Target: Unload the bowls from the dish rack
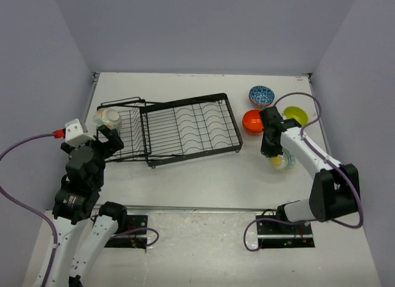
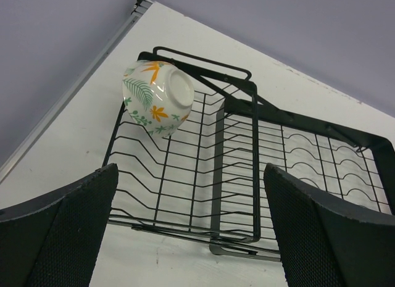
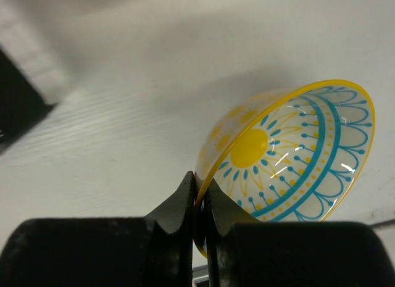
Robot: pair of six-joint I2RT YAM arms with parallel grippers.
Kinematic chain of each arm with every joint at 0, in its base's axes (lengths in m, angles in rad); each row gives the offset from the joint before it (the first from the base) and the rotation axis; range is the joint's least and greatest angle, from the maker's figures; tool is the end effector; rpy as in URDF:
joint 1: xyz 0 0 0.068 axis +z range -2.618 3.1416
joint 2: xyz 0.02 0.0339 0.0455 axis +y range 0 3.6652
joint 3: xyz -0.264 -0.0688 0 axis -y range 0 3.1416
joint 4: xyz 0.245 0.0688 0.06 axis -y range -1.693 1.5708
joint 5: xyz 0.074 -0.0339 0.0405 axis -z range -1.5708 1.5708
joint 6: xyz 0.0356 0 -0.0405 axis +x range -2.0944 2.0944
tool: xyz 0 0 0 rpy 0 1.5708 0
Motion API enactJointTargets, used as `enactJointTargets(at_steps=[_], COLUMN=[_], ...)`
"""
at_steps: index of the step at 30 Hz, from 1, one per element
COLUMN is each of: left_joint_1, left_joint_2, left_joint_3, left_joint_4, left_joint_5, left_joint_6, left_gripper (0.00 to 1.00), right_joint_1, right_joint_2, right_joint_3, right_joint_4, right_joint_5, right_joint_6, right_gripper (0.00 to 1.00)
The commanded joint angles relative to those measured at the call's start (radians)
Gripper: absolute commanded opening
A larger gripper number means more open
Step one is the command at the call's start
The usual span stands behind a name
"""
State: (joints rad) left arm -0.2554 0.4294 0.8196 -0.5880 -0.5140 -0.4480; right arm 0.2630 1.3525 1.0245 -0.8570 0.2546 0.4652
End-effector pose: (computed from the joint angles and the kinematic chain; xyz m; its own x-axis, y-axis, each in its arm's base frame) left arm 0.0883 -0.0050 0.3515 -0.0646 -0.3730 -0.9256 -0.3045 0.8907 -0.3376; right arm 0.2485 0.0576 0.2486 -0.8714 0.2150 -0.4410 0.2583 0.9653 -0.0397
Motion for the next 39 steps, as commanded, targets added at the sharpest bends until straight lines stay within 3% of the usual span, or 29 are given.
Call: enactJointTargets(at_steps=[1, 5, 11, 17, 20, 23, 24, 31, 34, 36, 37, 38, 39], left_joint_1=[0.008, 0.008, 0.008, 0.007, 0.007, 0.008, 0.008, 0.034, 0.213, 0.379, 0.541, 0.605, 0.675], left_joint_2=[0.032, 0.008, -0.017, -0.041, -0.008, 0.078, 0.138, 0.412, 0.505, 0.58, 0.604, 0.638, 0.65], left_joint_3=[0.001, -0.004, -0.005, -0.01, -0.004, 0.03, 0.044, 0.217, 0.329, 0.365, 0.368, 0.357, 0.351], left_joint_4=[0.037, 0.036, 0.033, 0.036, 0.028, -0.016, -0.051, -0.081, -0.05, -0.017, -0.01, 0.0, 0.023], left_joint_5=[0.031, 0.02, 0.029, 0.016, 0.002, -0.058, -0.093, 0.018, 0.077, 0.285, 0.374, 0.482, 0.497], left_joint_6=[0.035, 0.034, 0.034, 0.034, 0.028, -0.014, -0.059, -0.234, -0.284, -0.305, -0.313, -0.317, -0.317], left_gripper=[1.0, 1.0, 1.0, 1.0, 1.0, 1.0, 1.0, 1.0, 1.0, 1.0, 1.0, 0.99, 0.99], right_joint_1=[-0.01, -0.01, -0.008, -0.005, 0.013, 0.054, 0.071, 0.14, 0.142, 0.14, 0.142, 0.14, 0.142], right_joint_2=[0.084, 0.102, 0.284, 0.329, 0.3, 0.211, 0.18, -0.182, -0.369, -0.493, -0.522, -0.545, -0.579], right_joint_3=[-0.015, -0.006, 0.052, 0.065, 0.063, 0.075, 0.091, 0.083, -0.024, -0.121, -0.147, -0.182, -0.194], right_joint_4=[-0.013, 0.024, 0.009, 0.01, 0.0, -0.03, -0.049, 0.002, 0.146, 0.251, 0.286, 0.294, 0.296], right_joint_5=[0.103, 0.107, 0.097, 0.115, 0.13, 0.13, 0.13, 0.023, -0.174, -0.308, -0.348, -0.376, -0.411], right_joint_6=[0.021, 0.033, 0.015, 0.018, 0.029, 0.039, 0.047, 0.032, -0.011, -0.025, -0.031, -0.043, -0.052], right_gripper=[0.0, 0.0, 0.0, 0.1, 0.61, 0.93, 0.99, 0.99, 0.99, 0.99, 0.99, 0.99, 0.99])
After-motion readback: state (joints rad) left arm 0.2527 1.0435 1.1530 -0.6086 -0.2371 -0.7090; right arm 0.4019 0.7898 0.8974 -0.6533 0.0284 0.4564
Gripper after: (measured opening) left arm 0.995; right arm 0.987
